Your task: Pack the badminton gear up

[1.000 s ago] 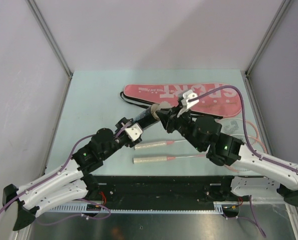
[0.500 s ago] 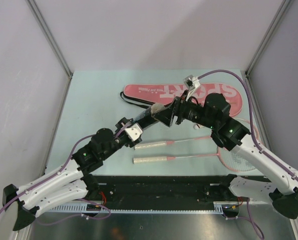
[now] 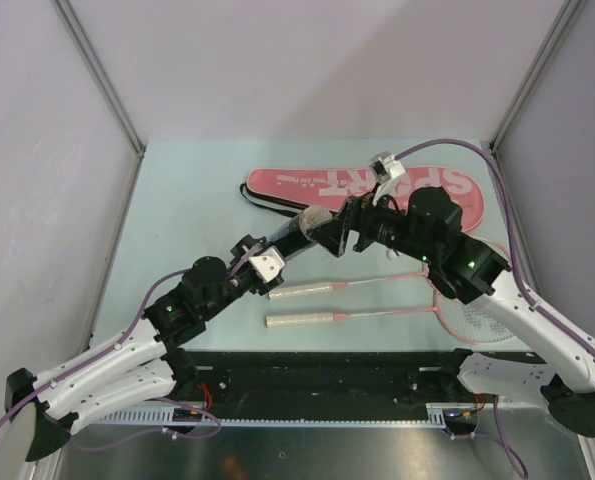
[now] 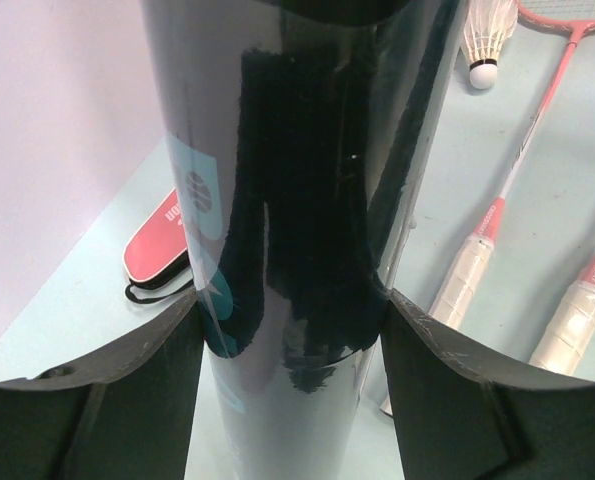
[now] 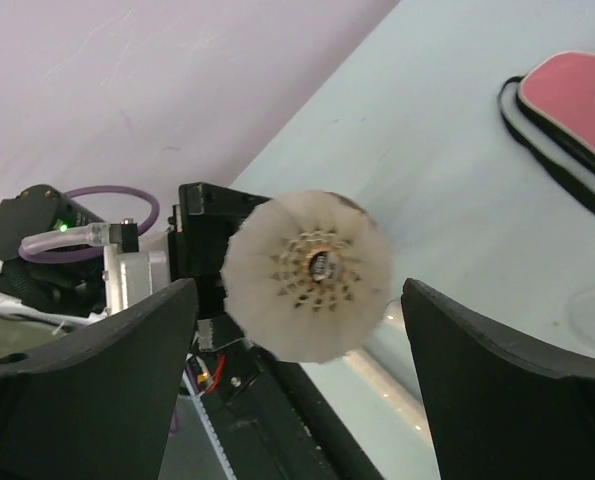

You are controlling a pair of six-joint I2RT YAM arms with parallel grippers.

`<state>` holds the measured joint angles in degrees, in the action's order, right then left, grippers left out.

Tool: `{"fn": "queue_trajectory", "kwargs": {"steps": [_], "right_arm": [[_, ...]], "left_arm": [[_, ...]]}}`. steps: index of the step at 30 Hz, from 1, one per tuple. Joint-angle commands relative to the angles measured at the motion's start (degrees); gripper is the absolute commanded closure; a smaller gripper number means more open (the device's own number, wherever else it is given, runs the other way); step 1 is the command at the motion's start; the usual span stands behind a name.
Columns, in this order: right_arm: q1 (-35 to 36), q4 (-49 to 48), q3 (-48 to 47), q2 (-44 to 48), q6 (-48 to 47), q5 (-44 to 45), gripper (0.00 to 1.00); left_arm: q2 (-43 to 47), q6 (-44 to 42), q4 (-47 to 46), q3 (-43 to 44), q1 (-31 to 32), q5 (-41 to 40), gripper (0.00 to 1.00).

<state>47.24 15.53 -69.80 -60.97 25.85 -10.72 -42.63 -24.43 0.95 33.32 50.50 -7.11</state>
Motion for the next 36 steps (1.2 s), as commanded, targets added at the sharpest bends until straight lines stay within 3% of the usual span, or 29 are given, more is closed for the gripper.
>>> {"fn": "queue_trajectory", "kwargs": {"steps": [1,10,26,31,36], "right_arm": [[-2.06,3.01,-3.06,3.49,-2.29,3.51,0.11],[-4.70,2.84,-3.15,0.68,-2.12,0.62,0.11],[-0.22,5.47,-10.18,-17.60,-2.20,2.11,0.14],[-1.71,8.29,-10.71,-15.94,-2.99,4.13,0.13],[-3.39,10.48,-10.01,-8.13,-4.92,4.65,0.12]], "left_arm": [[1.15,0.34,-4.64,2.63,0.30,0.52,0.84],[1.32,0.34,-4.64,2.63,0.30,0.61,0.84],[1.50,0.25,-4.64,2.54,0.48,0.87,0.85],[1.76,0.26,-4.73,2.54,0.48,0.87,0.85],[1.85,0.26,-4.73,2.45,0.56,0.70,0.85]]}}
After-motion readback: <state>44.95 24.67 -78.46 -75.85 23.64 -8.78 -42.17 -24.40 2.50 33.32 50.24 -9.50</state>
